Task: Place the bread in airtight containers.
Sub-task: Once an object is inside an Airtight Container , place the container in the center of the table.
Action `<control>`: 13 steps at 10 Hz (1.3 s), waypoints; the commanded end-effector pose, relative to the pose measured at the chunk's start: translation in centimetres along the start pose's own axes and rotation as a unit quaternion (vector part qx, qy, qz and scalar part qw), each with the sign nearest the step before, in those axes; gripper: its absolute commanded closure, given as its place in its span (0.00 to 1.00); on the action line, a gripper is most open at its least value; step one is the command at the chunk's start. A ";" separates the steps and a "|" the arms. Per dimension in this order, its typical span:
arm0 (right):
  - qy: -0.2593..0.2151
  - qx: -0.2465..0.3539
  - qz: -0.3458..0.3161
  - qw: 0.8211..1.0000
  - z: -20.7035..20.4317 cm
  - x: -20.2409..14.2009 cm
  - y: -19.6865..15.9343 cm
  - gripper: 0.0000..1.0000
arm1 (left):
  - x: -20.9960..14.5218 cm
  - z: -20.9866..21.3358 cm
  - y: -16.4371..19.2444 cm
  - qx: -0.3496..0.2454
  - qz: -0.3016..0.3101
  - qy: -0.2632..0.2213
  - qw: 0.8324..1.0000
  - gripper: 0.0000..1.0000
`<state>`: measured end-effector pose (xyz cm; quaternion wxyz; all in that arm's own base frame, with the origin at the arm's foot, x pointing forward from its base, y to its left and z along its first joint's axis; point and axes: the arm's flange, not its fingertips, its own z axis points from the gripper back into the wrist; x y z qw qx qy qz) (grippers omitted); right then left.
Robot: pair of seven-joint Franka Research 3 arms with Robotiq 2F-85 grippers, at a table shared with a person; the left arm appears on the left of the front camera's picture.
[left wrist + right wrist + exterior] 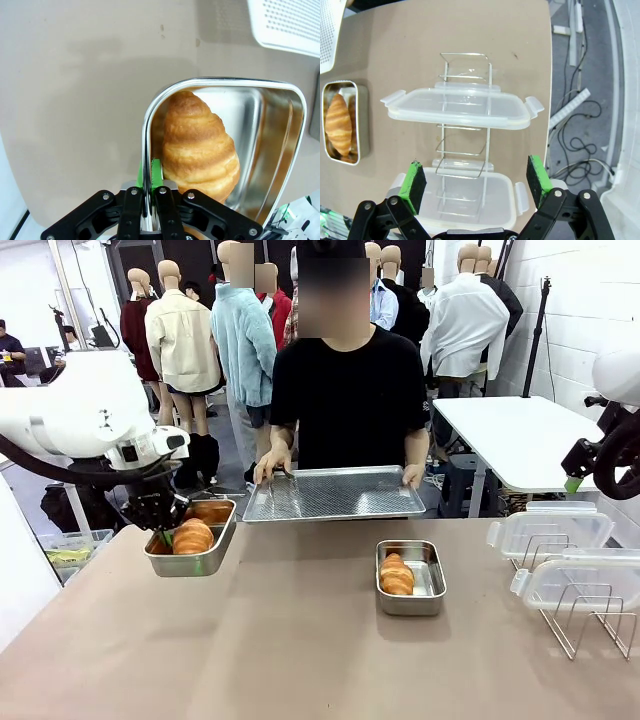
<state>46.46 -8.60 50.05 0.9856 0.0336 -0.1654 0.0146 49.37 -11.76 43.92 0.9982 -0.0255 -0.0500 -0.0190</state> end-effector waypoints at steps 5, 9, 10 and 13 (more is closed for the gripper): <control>0.001 -0.007 -0.006 1.000 0.0 0.4 0.2 0.00 | 2.7 -7.8 2.5 0.005 0.017 -0.009 1.000 1.00; 0.001 -0.007 -0.006 1.000 0.0 0.4 0.2 0.00 | 3.3 -10.6 2.7 0.023 0.050 -0.026 0.998 1.00; 0.001 -0.007 -0.006 1.000 0.0 0.4 0.2 0.00 | 3.5 -11.1 2.5 0.024 0.051 -0.035 0.998 1.00; 0.001 -0.007 -0.006 1.000 0.0 0.4 0.2 0.00 | 3.4 -11.3 2.2 0.036 0.031 -0.025 0.999 1.00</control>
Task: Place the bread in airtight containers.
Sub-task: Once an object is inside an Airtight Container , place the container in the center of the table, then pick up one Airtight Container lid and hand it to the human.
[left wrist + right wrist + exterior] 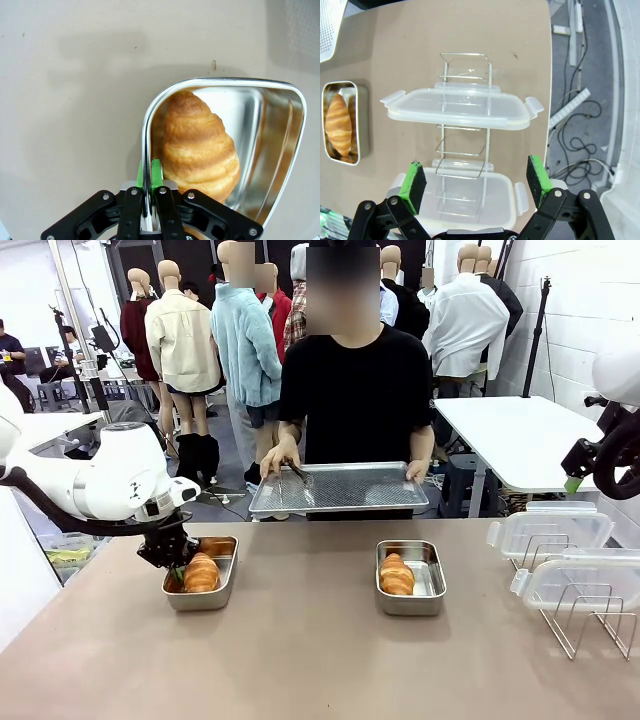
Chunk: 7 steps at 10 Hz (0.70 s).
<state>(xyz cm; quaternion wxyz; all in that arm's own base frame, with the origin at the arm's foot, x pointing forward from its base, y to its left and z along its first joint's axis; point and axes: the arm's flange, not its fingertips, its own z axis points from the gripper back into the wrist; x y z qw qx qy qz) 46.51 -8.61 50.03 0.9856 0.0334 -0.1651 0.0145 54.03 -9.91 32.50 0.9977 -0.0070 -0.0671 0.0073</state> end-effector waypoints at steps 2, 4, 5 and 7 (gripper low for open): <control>0.001 -0.006 -0.006 1.000 0.0 0.4 0.2 0.00 | 0.0 0.5 -0.4 0.013 -0.009 0.005 1.000 0.80; 0.001 -0.006 -0.006 1.000 0.0 0.4 0.2 0.00 | 0.2 0.6 -0.4 0.007 -0.015 0.010 1.000 0.40; 0.001 -0.006 -0.006 1.000 0.0 0.4 0.2 0.00 | 0.3 0.7 -0.5 0.008 -0.017 0.013 1.000 0.22; 0.001 -0.006 -0.006 1.000 0.0 0.4 0.2 0.00 | 0.1 1.7 -0.2 0.000 -0.020 0.007 1.000 0.22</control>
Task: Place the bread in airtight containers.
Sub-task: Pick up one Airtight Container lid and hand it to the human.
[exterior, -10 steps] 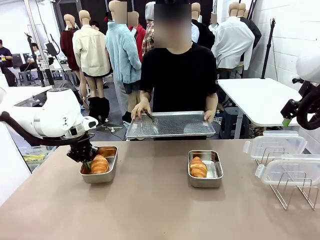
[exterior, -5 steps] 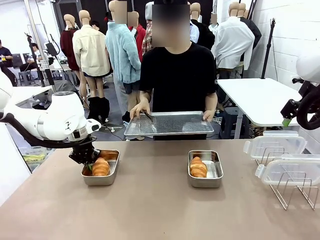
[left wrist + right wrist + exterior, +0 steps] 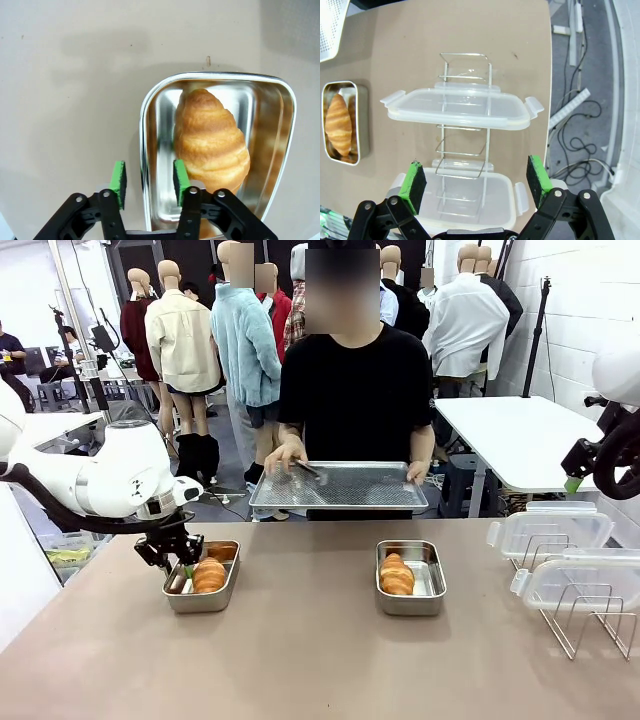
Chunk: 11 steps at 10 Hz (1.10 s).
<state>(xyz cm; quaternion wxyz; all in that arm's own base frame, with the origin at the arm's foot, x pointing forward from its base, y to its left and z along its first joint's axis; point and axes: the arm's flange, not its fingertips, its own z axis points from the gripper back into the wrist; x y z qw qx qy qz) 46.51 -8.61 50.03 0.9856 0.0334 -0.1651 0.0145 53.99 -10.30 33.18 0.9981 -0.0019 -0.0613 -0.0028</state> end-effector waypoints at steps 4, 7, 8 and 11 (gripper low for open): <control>0.001 -0.006 -0.006 1.000 0.0 0.4 0.2 0.00 | -0.4 5.2 1.6 -0.012 -0.017 -0.030 0.999 0.22; 0.001 -0.006 -0.006 1.000 0.0 0.4 0.2 0.00 | -0.3 10.1 4.3 -0.035 -0.043 -0.046 0.997 0.22; 0.001 -0.006 -0.006 1.000 0.0 0.4 0.2 0.00 | -0.2 11.6 5.9 -0.034 -0.037 -0.056 0.997 0.22; 0.001 -0.006 -0.006 1.000 0.0 0.4 0.2 0.00 | 0.2 14.2 11.8 -0.021 -0.014 -0.075 0.997 0.22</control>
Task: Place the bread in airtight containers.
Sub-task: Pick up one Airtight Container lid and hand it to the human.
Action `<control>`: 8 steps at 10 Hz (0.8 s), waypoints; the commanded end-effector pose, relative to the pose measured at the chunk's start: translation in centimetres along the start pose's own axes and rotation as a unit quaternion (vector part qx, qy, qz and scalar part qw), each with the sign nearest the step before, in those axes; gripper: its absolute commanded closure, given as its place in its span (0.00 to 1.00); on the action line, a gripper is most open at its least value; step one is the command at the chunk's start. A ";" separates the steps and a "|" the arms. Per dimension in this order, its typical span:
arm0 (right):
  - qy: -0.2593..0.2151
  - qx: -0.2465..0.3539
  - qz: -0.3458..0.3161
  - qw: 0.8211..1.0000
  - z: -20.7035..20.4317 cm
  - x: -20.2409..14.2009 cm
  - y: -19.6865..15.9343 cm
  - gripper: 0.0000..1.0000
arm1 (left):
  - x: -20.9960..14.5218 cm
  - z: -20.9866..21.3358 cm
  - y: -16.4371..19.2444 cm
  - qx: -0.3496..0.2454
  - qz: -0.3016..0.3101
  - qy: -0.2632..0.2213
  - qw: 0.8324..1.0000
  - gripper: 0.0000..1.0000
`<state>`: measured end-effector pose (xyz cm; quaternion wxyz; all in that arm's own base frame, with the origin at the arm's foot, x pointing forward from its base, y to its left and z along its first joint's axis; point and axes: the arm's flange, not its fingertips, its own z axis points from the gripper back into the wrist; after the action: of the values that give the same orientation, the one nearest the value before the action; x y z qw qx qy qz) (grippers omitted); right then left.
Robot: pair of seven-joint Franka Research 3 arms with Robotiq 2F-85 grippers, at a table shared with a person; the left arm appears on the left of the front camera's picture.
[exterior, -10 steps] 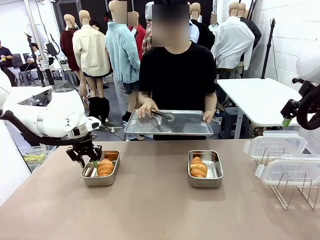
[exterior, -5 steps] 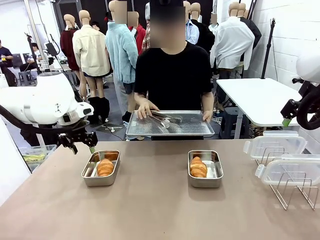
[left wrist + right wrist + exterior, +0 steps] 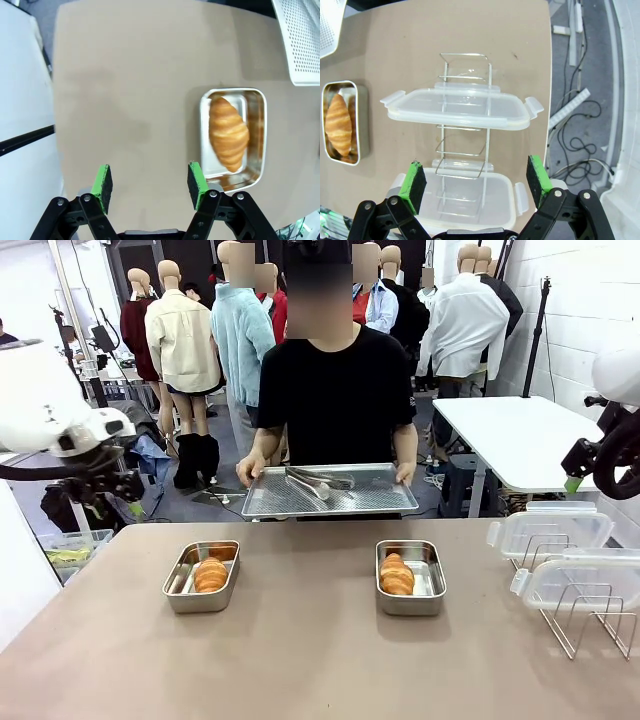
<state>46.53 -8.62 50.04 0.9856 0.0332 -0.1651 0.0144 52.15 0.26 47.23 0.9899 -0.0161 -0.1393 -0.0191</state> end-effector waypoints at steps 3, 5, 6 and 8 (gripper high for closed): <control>0.001 -0.006 -0.006 1.000 0.0 0.4 0.2 0.00 | 0.0 -0.6 5.2 -0.020 0.055 0.004 0.998 0.22; 0.001 -0.006 -0.006 1.000 0.0 0.4 0.2 0.00 | -0.3 -0.2 5.2 0.001 0.050 0.002 0.999 0.22; 0.001 -0.006 -0.006 1.000 0.0 0.4 0.2 0.00 | -0.3 -0.2 5.2 0.001 0.050 0.002 0.999 0.22; 0.001 -0.006 -0.006 1.000 0.0 0.4 0.2 0.00 | -0.3 -0.2 5.2 0.001 0.050 0.002 0.999 0.22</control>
<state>46.54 -8.60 50.04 0.9856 0.0331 -0.1651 0.0145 52.25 5.34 46.44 0.9900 -0.0289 -0.1338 0.0352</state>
